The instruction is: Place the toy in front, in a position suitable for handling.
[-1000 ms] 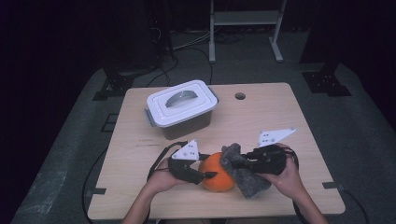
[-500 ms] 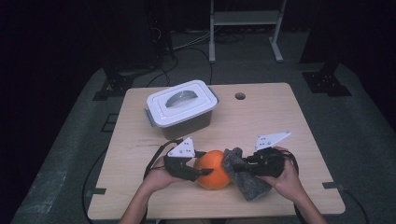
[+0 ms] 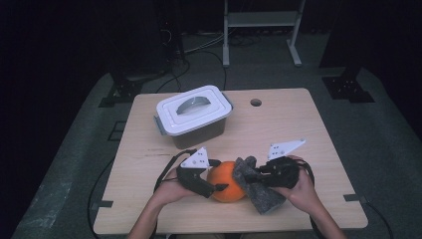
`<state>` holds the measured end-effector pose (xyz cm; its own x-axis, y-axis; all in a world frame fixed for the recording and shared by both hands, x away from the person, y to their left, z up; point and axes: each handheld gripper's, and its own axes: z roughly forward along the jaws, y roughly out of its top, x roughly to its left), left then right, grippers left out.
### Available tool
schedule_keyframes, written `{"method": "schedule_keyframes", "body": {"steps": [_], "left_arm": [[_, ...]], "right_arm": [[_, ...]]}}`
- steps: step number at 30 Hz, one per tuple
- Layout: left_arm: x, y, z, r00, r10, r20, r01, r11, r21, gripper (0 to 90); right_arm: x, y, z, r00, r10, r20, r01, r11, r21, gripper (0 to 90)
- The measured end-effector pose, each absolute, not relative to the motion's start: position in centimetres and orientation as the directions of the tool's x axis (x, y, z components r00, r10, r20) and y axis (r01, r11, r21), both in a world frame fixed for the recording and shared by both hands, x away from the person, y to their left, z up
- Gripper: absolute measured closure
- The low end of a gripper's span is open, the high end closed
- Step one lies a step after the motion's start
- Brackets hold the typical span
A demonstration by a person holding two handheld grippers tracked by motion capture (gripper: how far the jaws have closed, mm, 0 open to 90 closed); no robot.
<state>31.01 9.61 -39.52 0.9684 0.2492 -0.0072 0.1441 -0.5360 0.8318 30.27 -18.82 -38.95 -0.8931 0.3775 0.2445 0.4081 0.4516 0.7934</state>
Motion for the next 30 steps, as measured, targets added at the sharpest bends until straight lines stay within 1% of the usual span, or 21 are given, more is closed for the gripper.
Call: {"method": "schedule_keyframes", "body": {"steps": [1,2,6,10,11,12,13,14,16,19,20,23,25,27,28,29,30], "left_arm": [[31.0,9.6,-39.5,0.968,0.249,-0.007,0.144,-0.536,0.832,12.9],[31.2,9.3,-40.1,0.968,0.248,-0.038,0.169,-0.534,0.828,11.5],[31.1,9.0,-40.1,0.97,0.236,-0.05,0.172,-0.533,0.828,12.7],[30.6,8.7,-39.9,0.978,0.206,-0.043,0.152,-0.551,0.821,14.4],[30.6,9.1,-39.7,0.982,0.183,-0.052,0.146,-0.552,0.821,16.0],[30.6,9.1,-39.7,0.982,0.183,-0.052,0.146,-0.552,0.821,18.3],[30.8,9.6,-39.6,0.984,0.157,-0.085,0.157,-0.532,0.832,19.3],[30.8,9.6,-39.6,0.984,0.157,-0.085,0.157,-0.532,0.832,20.9],[30.9,9.9,-39.6,0.984,0.167,-0.068,0.146,-0.524,0.839,30.9],[30.7,9.5,-39.7,0.98,0.198,-0.033,0.133,-0.519,0.845,38.3],[30.7,9.5,-39.7,0.98,0.198,-0.033,0.133,-0.519,0.845,39.3],[30.6,9.1,-39.7,0.976,0.218,-0.03,0.138,-0.503,0.853,40.6],[30.5,8.8,-39.7,0.975,0.219,-0.023,0.132,-0.498,0.857,39.7],[30.4,8.5,-39.7,0.977,0.213,-0.021,0.128,-0.499,0.857,38.3],[30.3,8.3,-39.6,0.978,0.209,-0.018,0.123,-0.502,0.856,35.2],[30.3,8.1,-39.6,0.975,0.222,-0.005,0.121,-0.514,0.849,23.7],[30.3,8.1,-39.6,0.975,0.222,-0.005,0.121,-0.514,0.849,16.7]], "right_arm": [[30.2,-19.1,-39.3,-0.89,0.379,0.253,0.416,0.448,0.792,74.1],[30.1,-19.4,-39.5,-0.887,0.384,0.258,0.423,0.449,0.787,74.1],[30.0,-20.0,-40.0,-0.88,0.394,0.266,0.436,0.446,0.782,74.1],[30.1,-20.3,-40.3,-0.876,0.398,0.273,0.443,0.439,0.782,74.1],[30.2,-20.4,-40.3,-0.873,0.405,0.273,0.448,0.44,0.778,74.2],[30.3,-20.5,-40.3,-0.87,0.409,0.275,0.452,0.438,0.777,74.1],[30.3,-20.6,-40.4,-0.868,0.413,0.274,0.453,0.435,0.778,74.2],[30.3,-20.6,-40.4,-0.868,0.413,0.274,0.453,0.435,0.778,74.2],[30.4,-20.8,-40.5,-0.863,0.42,0.28,0.461,0.43,0.776,74.1],[30.3,-20.9,-40.2,-0.862,0.43,0.27,0.46,0.436,0.773,74.2],[30.3,-20.9,-40.2,-0.862,0.43,0.27,0.46,0.436,0.773,74.2],[30.1,-21.3,-38.6,-0.868,0.423,0.26,0.438,0.407,0.802,74.5],[29.8,-21.1,-37.3,-0.882,0.398,0.254,0.41,0.378,0.83,74.5],[29.6,-20.9,-36.9,-0.886,0.391,0.249,0.402,0.379,0.834,74.5],[29.5,-20.4,-36.6,-0.894,0.384,0.232,0.386,0.394,0.834,74.5],[29.4,-19.6,-36.7,-0.901,0.383,0.206,0.373,0.438,0.818,74.5],[29.4,-19.6,-36.7,-0.901,0.383,0.206,0.373,0.438,0.818,74.5]]}}
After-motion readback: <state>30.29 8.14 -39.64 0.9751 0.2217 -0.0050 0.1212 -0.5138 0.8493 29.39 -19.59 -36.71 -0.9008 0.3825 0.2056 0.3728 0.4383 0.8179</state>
